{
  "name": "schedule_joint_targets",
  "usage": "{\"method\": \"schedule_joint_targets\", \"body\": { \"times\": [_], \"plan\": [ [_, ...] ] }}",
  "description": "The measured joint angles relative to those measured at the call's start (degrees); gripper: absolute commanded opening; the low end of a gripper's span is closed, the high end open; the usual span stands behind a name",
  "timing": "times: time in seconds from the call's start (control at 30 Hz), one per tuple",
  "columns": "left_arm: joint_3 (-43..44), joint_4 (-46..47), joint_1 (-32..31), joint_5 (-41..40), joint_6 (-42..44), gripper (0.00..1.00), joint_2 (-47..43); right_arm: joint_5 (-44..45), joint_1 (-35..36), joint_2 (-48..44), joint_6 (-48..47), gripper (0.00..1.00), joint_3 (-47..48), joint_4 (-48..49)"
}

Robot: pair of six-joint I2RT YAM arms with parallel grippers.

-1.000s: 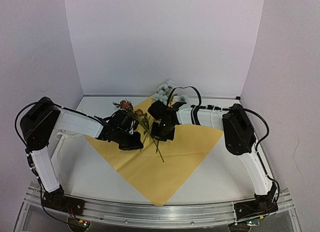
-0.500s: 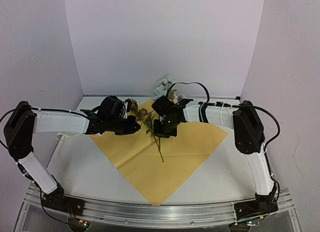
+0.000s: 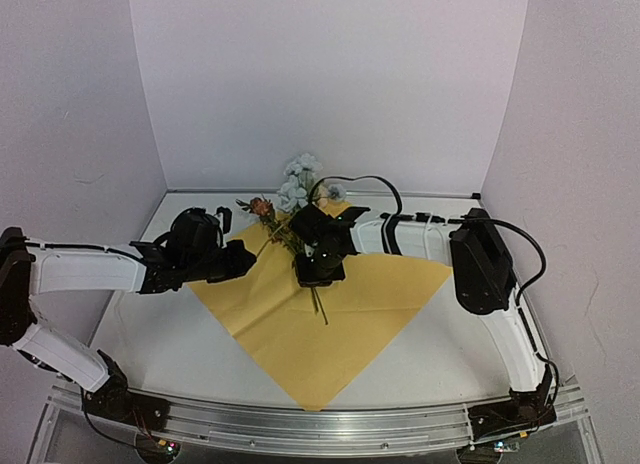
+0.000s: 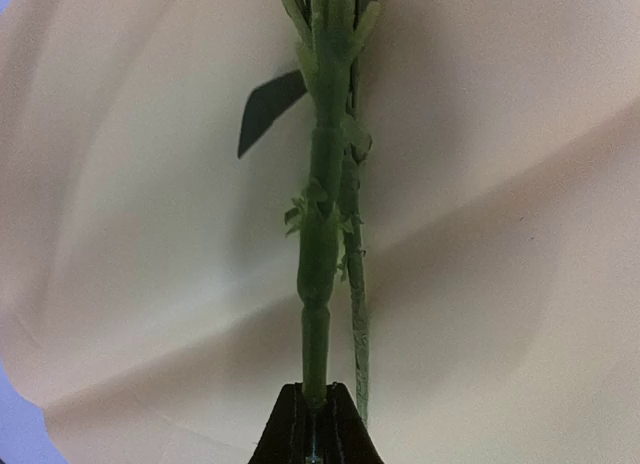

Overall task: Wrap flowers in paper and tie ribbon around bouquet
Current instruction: Adjust the fake flower on the flattened wrapping paper.

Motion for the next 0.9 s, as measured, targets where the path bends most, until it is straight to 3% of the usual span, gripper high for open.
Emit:
{"method": "schedule_joint_targets", "body": {
  "times": [0.57,0.7,0.9],
  "plan": [
    [-11.0,0.2,0.4,-1.0,-6.8,0.0,-1.9,6.7,1.8,2.5,-3.4,0.43,4.2,-5.6],
    [-12.3,0.7,1.2,-0.7,-7.5,0.0,-1.1,6.9,2.4,4.2,-4.7,0.46,7.2,-6.2],
    [-13.4,0.7,2.6,0.3,-7.9,0.0,-0.5,6.9,2.9,9.5,-5.4,0.42,13.3,-8.3]
  ]
}}
